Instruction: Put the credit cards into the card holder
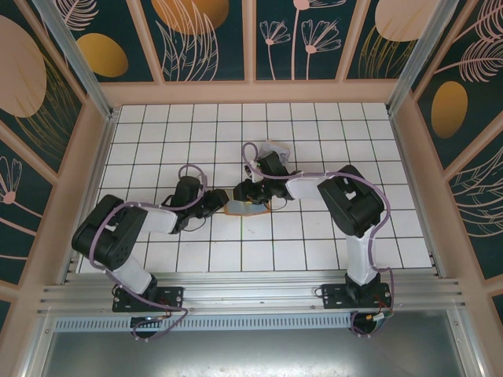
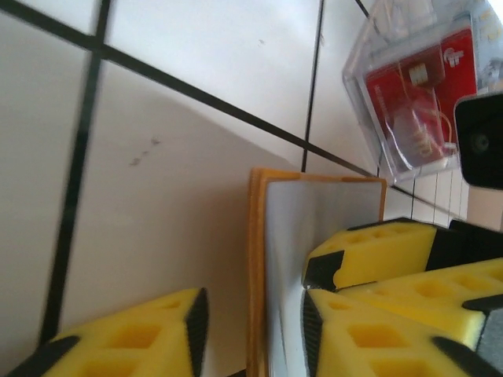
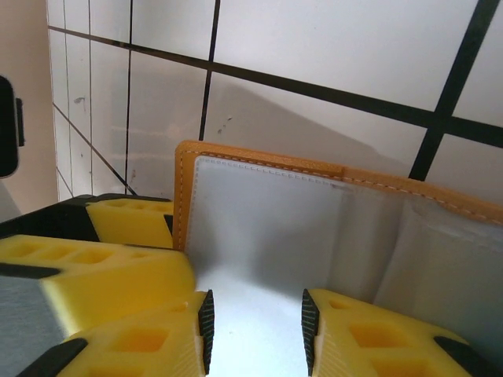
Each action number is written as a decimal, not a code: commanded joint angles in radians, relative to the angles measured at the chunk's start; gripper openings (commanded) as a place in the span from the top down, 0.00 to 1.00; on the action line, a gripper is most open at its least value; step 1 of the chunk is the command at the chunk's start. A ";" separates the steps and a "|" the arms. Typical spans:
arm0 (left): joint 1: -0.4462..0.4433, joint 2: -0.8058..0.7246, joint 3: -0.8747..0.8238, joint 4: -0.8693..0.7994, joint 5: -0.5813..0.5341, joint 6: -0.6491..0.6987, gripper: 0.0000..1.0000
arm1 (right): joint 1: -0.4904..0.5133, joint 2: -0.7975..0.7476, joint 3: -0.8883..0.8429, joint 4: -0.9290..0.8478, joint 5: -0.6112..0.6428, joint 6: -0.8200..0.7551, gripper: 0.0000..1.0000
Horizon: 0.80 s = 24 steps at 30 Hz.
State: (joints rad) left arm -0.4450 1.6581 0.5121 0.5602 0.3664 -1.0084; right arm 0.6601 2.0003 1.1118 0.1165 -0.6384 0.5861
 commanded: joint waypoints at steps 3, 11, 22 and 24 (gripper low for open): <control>-0.003 0.040 0.022 0.093 0.055 -0.019 0.85 | -0.010 -0.047 -0.001 -0.001 -0.006 0.009 0.63; -0.002 -0.003 0.042 -0.005 0.001 0.038 1.00 | -0.107 -0.173 0.049 -0.117 -0.017 -0.089 0.63; -0.003 -0.037 0.207 -0.312 -0.033 0.243 1.00 | -0.317 -0.204 0.231 -0.381 0.355 -0.454 0.49; -0.003 -0.028 0.218 -0.317 -0.032 0.251 1.00 | -0.332 -0.170 0.258 -0.383 0.357 -0.485 0.42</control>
State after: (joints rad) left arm -0.4450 1.6310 0.7010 0.3252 0.3470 -0.8249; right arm 0.3378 1.7752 1.3376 -0.1833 -0.3565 0.2150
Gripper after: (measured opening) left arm 0.061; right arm 0.583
